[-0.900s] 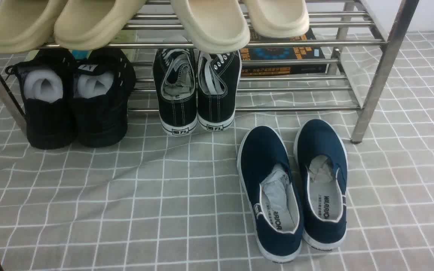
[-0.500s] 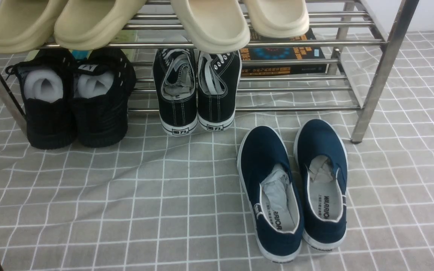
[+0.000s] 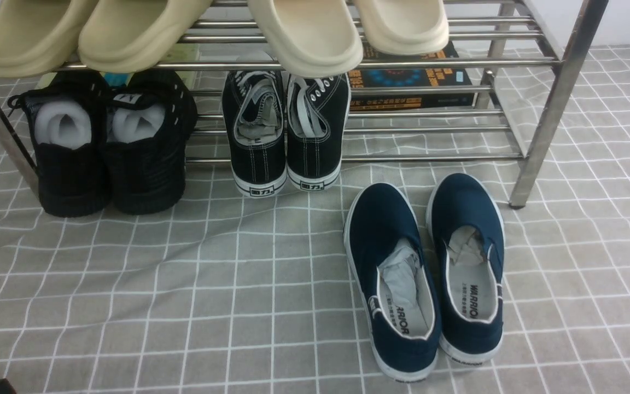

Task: Take the shoes off the shelf with your hand from the grey coffee tablecloth.
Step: 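Grasp the leftmost shoe on the bottom shelf of the shoe rack with the left gripper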

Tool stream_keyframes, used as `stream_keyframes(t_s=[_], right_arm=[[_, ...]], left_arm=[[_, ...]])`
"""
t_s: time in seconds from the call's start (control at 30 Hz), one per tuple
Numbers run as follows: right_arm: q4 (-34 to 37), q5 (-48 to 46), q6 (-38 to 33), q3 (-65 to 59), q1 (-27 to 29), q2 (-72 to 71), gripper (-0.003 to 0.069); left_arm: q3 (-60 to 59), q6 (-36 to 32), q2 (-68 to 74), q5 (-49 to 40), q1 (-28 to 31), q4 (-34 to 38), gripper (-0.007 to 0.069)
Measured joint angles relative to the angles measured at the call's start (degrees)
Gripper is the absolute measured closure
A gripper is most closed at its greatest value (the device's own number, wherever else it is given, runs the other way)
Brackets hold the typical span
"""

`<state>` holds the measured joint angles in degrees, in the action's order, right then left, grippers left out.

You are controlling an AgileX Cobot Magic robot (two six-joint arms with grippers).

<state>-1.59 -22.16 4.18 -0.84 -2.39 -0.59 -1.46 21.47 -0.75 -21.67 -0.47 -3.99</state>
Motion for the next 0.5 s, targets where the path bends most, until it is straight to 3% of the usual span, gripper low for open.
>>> stream_keyframes(t_s=[0.03, 0.07, 0.1, 0.23, 0.5], right_arm=[[0.0, 0.0, 0.0, 0.0, 0.0, 0.0, 0.0440], [0.0, 0.0, 0.0, 0.0, 0.0, 0.0, 0.0440], [0.0, 0.0, 0.0, 0.0, 0.0, 0.0, 0.0438], [0.0, 0.0, 0.0, 0.0, 0.0, 0.0, 0.0433], [0.0, 0.0, 0.0, 0.0, 0.0, 0.0, 0.0424]], left_arm=[[0.0, 6.0, 0.0, 0.1, 0.0, 6.6, 0.0384], [0.0, 6.8, 0.0, 0.1, 0.0, 7.5, 0.0384], [0.0, 13.7, 0.0, 0.0, 0.0, 14.9, 0.0384], [0.0, 23.9, 0.0, -0.3, 0.0, 24.2, 0.0384], [-0.1, 27.0, 0.0, 1.3, 0.0, 25.8, 0.0384]])
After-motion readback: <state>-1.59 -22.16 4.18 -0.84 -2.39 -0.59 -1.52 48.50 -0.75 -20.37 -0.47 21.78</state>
